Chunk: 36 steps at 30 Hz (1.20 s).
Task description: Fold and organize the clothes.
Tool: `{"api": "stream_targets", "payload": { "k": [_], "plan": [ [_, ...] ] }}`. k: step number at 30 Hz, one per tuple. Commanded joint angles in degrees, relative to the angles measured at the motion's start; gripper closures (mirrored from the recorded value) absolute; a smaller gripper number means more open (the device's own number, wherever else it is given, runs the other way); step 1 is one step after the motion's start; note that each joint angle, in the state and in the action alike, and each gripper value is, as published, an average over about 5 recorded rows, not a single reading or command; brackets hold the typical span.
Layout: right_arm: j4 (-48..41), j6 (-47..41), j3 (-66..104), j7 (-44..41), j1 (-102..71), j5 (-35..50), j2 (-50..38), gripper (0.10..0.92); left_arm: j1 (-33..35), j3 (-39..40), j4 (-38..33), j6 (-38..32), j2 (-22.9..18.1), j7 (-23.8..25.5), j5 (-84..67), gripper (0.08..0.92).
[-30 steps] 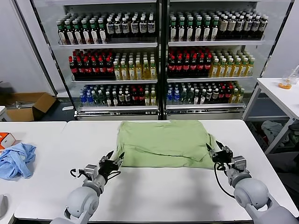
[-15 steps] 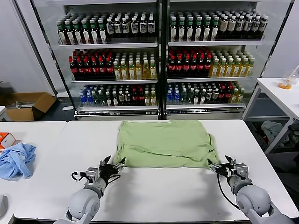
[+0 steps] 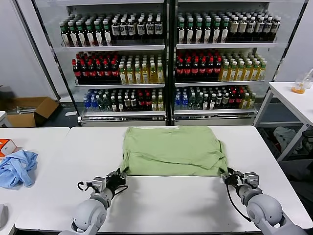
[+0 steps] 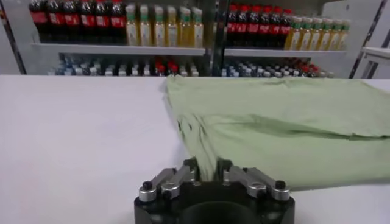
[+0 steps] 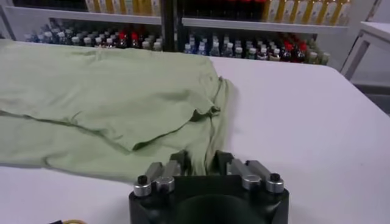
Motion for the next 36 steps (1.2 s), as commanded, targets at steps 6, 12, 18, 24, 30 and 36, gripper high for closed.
{"api": "stream_targets", "payload": {
  "k": [6,12,18,24,30,36],
  "plan": [
    [3.8,0.1,1.7,-0.7,-4.1,-0.3,-1.0,0.902,3.7,-1.2,-5.2,2.0,0.6,0.4,-5.5,0.907],
    [10.5,0.6,6.1,-0.6,-12.6,-1.4,-2.8,0.902,10.9,-3.1,-11.6,2.0,1.2,0.5,-5.2,0.907],
    [17.0,0.5,11.4,-0.4,-22.5,-2.8,-3.2,0.902,20.2,-4.1,-17.9,1.8,2.2,0.4,-3.4,0.907],
    [23.3,0.5,16.7,-0.1,-32.7,-5.6,-2.3,0.902,27.9,-5.5,-24.2,1.6,2.4,0.3,-1.1,0.907],
    [28.4,0.5,20.9,-0.4,-42.5,-10.6,1.0,0.902,35.6,-7.5,-28.4,1.5,1.3,0.4,2.0,0.907],
    [28.5,-0.8,20.9,0.2,-44.2,-15.5,1.9,0.902,39.8,-10.4,-30.2,1.3,2.5,0.5,2.5,0.907]
  ]
}}
